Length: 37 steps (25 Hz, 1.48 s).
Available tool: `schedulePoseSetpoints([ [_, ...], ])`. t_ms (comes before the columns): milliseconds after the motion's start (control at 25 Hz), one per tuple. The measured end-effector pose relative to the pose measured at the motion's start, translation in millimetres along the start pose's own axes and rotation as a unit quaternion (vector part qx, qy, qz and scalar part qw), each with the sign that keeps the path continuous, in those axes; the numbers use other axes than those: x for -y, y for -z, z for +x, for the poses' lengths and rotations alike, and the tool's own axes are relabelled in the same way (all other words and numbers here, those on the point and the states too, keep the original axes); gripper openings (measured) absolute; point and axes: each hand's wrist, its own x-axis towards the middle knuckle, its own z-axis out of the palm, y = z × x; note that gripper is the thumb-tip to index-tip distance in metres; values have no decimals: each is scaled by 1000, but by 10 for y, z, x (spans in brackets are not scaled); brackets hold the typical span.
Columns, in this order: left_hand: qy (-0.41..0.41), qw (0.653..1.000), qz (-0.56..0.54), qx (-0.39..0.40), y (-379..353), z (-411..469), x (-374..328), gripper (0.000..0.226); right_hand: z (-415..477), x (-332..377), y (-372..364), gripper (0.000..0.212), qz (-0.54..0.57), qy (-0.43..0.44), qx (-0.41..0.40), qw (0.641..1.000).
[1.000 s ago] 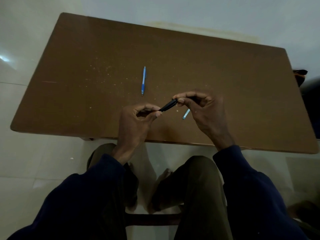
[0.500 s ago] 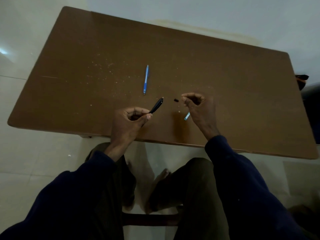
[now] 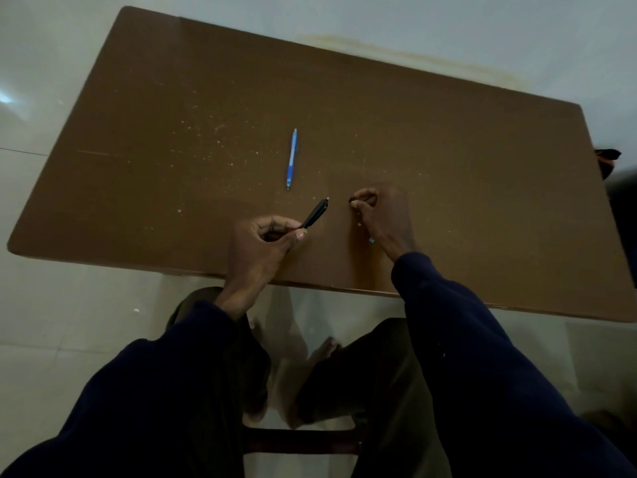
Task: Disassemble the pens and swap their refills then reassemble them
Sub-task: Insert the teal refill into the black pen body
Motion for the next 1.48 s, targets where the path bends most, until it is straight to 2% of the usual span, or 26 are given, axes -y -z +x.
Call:
schedulePoseSetpoints([
  [200,-2,1000,10,2,-31,-20,-19,11,-16,-19,19,14,2,7,17,1000],
  [320,2,1000,10,-2,-47,-30,-38,12,-132,11,85,12,82,-6,14,996],
  [520,-7,1000,13,-4,-88,-81,-104,14,-432,134,181,14,252,-18,-10,968],
  [720,-25,1000,13,5,-108,-139,-175,16,-613,250,252,16,330,9,-29,943],
  [1480,-64,998,6,8,-113,-175,-233,19,-695,381,352,14,315,45,-49,947],
])
